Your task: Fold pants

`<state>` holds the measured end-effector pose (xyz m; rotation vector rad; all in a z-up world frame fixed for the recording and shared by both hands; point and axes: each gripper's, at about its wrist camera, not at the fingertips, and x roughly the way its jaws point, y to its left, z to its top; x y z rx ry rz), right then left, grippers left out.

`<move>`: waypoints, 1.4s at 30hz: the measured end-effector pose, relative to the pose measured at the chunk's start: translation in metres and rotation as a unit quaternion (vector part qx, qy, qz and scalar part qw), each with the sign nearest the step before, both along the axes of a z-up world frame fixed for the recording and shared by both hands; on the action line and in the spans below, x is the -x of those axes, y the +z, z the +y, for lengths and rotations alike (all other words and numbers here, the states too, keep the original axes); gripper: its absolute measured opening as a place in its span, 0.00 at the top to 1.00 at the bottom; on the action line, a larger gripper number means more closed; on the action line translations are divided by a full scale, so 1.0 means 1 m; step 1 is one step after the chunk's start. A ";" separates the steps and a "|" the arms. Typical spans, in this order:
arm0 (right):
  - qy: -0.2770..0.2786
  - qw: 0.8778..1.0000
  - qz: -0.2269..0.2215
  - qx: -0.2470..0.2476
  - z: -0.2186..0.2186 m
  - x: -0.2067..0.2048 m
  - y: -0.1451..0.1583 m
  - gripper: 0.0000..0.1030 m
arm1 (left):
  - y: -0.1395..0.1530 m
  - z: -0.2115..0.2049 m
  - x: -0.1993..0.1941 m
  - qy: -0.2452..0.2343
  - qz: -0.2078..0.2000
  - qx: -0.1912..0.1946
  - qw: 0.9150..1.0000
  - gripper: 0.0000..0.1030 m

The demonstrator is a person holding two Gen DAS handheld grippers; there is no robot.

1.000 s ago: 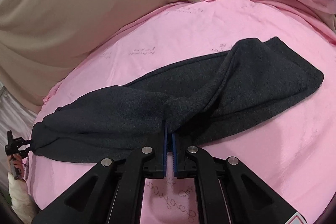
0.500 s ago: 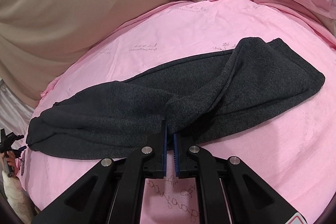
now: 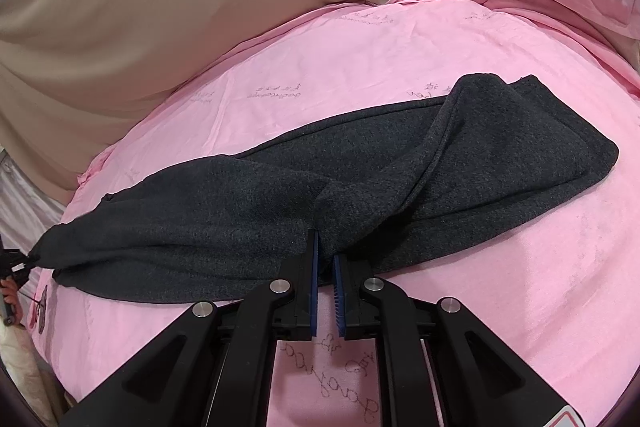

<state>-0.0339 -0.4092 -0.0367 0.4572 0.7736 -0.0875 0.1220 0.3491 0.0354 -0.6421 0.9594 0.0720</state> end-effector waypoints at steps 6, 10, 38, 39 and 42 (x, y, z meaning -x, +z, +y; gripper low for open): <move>0.006 1.000 0.009 -0.005 -0.002 -0.003 -0.001 0.85 | -0.048 0.006 -0.019 0.011 0.075 -0.029 0.997 0.94; -0.020 0.999 -0.004 -0.047 -0.023 0.002 0.003 0.44 | -0.043 -0.001 -0.022 0.017 0.068 -0.055 0.996 0.94; -0.069 0.991 -0.025 -0.108 -0.126 0.002 0.007 0.49 | -0.049 -0.016 -0.038 0.014 0.100 -0.121 0.987 0.91; -0.066 0.989 -0.033 -0.127 -0.129 -0.003 0.010 0.49 | -0.049 -0.017 -0.038 0.014 0.100 -0.125 0.987 0.91; -0.058 0.976 -0.057 -0.202 -0.140 -0.017 0.015 0.60 | -0.049 -0.021 -0.040 0.015 0.104 -0.139 0.985 0.91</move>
